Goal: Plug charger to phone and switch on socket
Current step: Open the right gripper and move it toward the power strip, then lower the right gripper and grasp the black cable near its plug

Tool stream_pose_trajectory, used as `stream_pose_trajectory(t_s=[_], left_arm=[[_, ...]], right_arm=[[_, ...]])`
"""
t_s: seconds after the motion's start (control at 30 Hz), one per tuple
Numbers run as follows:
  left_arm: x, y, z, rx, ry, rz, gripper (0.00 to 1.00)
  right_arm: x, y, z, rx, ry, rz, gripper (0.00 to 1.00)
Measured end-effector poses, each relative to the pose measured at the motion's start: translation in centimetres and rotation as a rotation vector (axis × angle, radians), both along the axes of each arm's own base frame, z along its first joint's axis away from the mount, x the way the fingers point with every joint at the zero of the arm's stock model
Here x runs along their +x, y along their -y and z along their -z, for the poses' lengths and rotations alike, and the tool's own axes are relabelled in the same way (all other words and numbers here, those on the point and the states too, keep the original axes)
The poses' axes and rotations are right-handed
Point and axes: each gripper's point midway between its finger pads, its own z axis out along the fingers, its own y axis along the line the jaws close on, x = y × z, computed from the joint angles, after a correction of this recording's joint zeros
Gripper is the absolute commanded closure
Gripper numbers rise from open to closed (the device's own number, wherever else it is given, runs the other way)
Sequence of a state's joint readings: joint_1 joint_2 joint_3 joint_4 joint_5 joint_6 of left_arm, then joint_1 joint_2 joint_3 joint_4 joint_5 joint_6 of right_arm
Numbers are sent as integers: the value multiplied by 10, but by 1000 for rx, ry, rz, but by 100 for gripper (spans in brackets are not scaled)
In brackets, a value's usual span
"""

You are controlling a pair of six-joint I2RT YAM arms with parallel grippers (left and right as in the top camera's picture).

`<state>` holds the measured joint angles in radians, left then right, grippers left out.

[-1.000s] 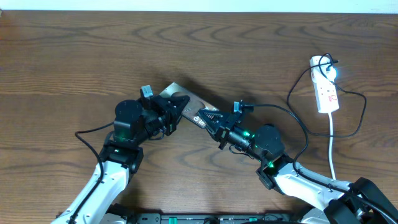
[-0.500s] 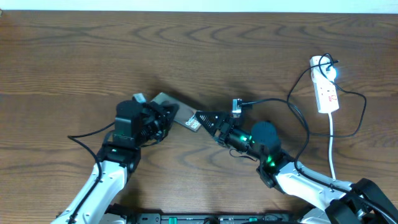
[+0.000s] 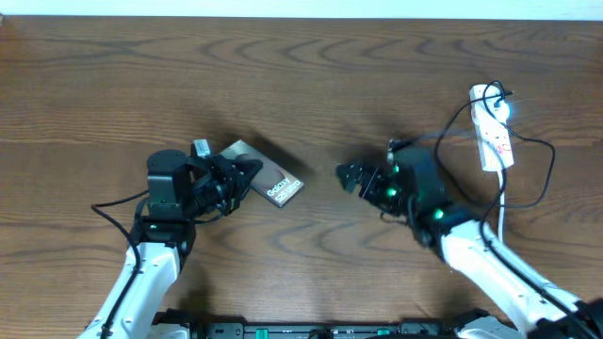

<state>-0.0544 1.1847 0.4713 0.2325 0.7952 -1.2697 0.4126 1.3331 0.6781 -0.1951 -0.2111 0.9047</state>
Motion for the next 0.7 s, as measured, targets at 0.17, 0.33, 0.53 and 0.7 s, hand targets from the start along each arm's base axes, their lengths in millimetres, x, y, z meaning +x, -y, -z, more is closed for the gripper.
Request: stream_pose_trajectory(t_s=[0.17,0.33,0.53,0.7], left_arm=[[-2,3,4,-2,-4,29,93],[-2,4,17,-6,-49,39,93],[-4,6,24,-15,-77,54,92],[-6,8,23,-24,-79,66,93]], right_arm=[[27,48,-41,-285,60,146,1],[53,86,-62,-457,140,295,1],[79,124,-17,-664,78,412,1],[99,140,20,-775,35,460,1]])
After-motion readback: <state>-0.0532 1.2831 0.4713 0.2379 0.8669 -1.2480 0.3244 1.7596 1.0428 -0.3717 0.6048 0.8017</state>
